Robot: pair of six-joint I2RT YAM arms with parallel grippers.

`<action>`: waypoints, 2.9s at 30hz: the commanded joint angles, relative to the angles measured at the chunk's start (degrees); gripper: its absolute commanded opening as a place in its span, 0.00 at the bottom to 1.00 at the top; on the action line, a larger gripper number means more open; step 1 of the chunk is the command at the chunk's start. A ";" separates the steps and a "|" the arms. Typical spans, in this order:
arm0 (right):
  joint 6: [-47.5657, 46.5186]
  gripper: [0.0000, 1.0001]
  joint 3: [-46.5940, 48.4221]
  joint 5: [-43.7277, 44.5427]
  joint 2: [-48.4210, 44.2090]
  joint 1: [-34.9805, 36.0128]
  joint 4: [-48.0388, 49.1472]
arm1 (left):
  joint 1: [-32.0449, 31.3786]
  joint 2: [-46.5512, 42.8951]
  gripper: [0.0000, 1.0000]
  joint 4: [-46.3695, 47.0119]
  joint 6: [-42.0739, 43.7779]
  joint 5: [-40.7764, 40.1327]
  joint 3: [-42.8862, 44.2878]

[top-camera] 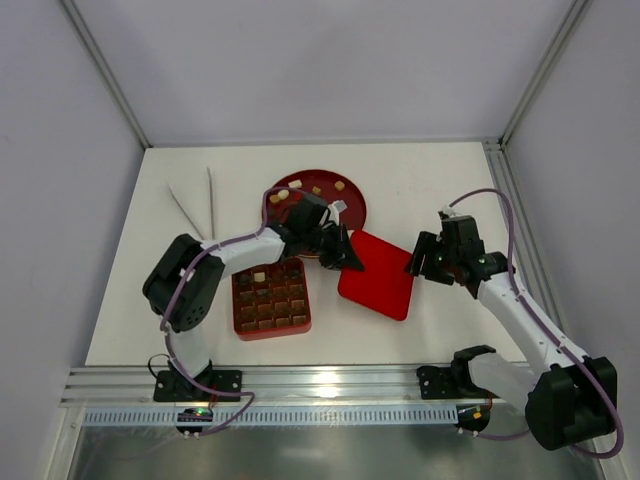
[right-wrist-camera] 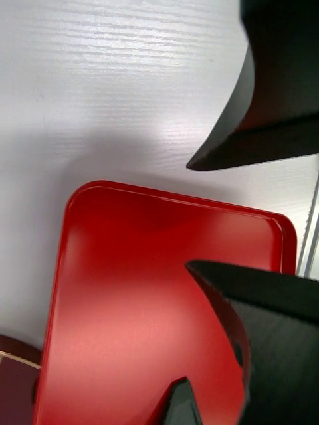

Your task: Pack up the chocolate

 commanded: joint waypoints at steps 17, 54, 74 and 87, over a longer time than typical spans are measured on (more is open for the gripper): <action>-15.29 0.79 18.44 47.29 -4.91 52.95 -5.04 | 9.53 -10.07 0.00 -12.99 -4.44 9.97 4.19; -44.12 0.42 17.84 72.82 19.26 72.43 6.38 | 9.79 -23.51 0.00 -15.63 -7.88 11.47 -4.78; -46.85 0.04 19.16 75.28 19.27 72.69 8.76 | 10.50 -25.54 0.55 -21.51 -2.08 9.72 1.01; -40.27 0.04 21.45 72.82 15.84 72.69 1.64 | 17.52 -27.64 0.82 -32.59 6.36 2.16 9.54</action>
